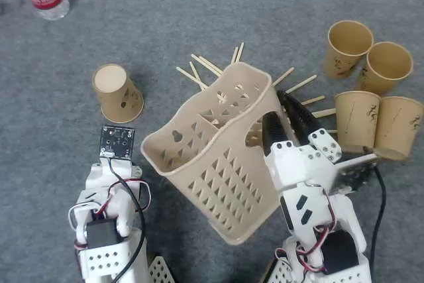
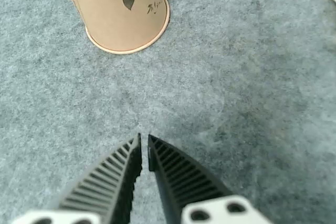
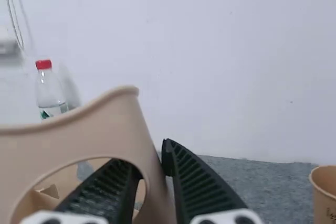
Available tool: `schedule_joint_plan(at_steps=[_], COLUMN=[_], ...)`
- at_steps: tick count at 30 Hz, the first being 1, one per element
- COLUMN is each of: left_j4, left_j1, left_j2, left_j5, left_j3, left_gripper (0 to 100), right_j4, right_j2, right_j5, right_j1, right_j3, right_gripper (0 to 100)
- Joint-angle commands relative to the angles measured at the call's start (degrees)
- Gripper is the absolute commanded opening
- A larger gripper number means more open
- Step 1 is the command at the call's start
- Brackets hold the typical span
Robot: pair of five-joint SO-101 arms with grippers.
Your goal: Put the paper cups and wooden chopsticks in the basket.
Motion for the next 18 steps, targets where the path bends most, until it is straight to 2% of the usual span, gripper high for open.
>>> schedule_joint_plan(at_steps=[1, 11, 18], left_j4=[-1.41, -1.32, -3.08], left_j1=[0.00, 0.00, 0.09], left_j2=[-0.44, -0.44, -0.53], left_j5=[-0.62, -0.62, -0.09], left_j3=[-0.22, -0.22, -0.22], left_gripper=[2, 2, 2], right_j4=[-1.63, -3.47, -3.47], right_j2=[-1.10, -1.27, -1.27], right_j5=[-4.48, -5.01, -5.01], right_j1=[-0.22, 1.01, 0.66], right_j3=[-0.70, 16.44, 18.64], right_gripper=[0.6, 0.9, 0.9])
